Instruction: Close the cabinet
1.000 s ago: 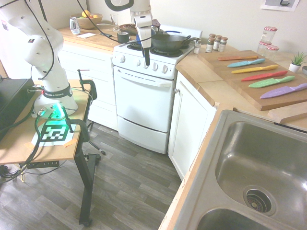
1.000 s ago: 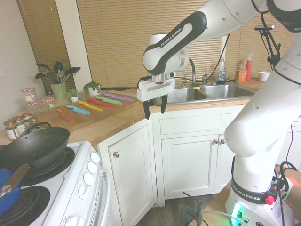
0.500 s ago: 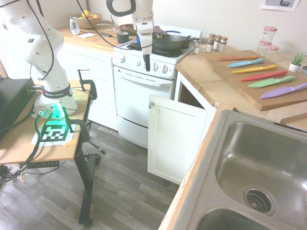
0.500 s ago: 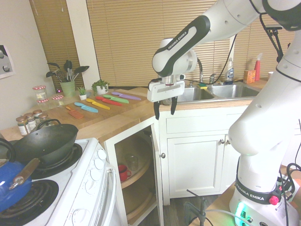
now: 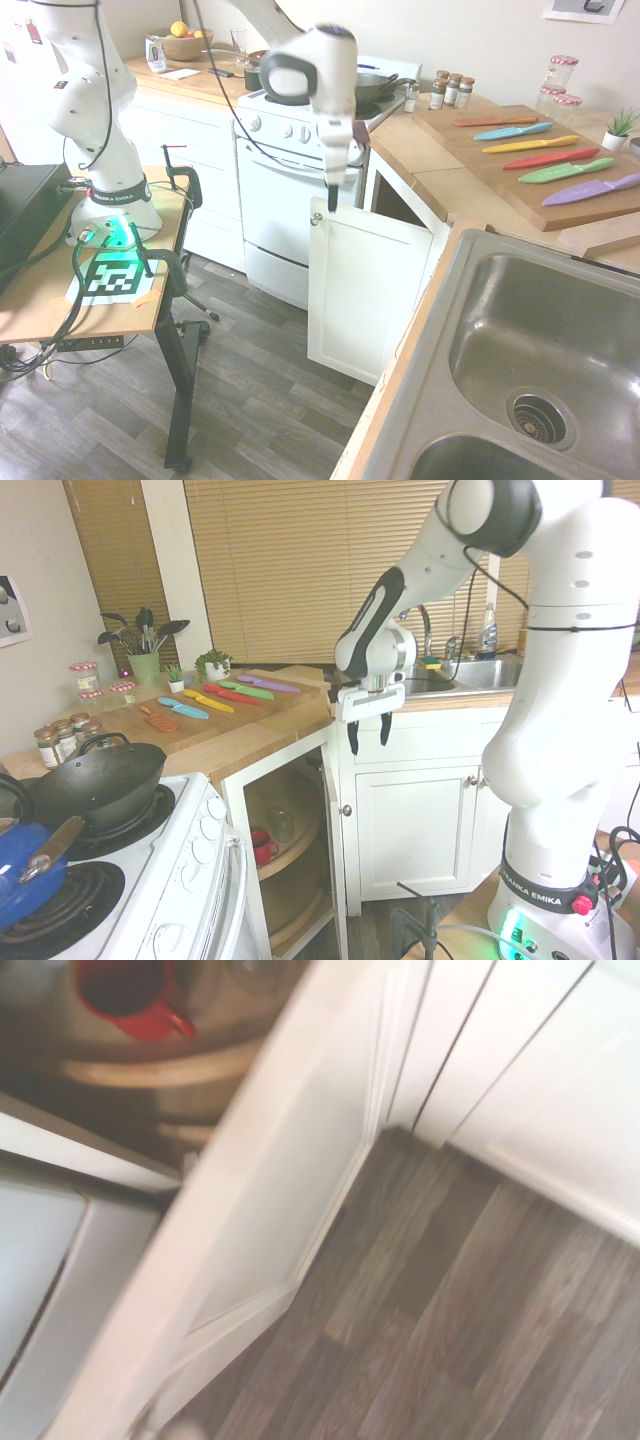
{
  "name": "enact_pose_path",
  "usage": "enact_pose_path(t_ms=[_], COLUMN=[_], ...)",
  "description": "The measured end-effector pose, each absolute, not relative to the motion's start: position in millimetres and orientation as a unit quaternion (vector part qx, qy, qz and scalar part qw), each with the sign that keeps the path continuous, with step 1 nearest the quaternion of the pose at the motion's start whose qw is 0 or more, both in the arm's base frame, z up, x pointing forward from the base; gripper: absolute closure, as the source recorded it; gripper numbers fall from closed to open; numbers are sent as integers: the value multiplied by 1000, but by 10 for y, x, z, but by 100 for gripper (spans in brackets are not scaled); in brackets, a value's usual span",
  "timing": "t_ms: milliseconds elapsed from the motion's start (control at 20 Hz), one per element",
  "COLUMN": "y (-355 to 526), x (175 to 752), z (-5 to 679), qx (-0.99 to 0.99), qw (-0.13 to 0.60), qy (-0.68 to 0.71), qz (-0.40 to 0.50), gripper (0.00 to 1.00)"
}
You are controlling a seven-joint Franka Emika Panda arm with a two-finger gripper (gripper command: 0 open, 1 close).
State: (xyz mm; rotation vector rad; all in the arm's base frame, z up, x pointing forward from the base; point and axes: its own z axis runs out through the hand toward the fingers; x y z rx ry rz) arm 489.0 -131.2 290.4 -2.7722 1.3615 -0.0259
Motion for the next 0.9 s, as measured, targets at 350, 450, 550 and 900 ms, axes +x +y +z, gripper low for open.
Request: enact_pose_path(t_ms=[350, 450, 550, 900], y=[-1491, -1501, -1487, -1263], x=[5243, 5265, 5260, 5315], z=[2196, 2054, 1966, 1936], qx=[-895, -897, -900, -921], qw=[33, 31, 28, 3], qy=[444, 440, 434, 389], qz=[32, 37, 40, 31], gripper=[0, 0, 0, 0])
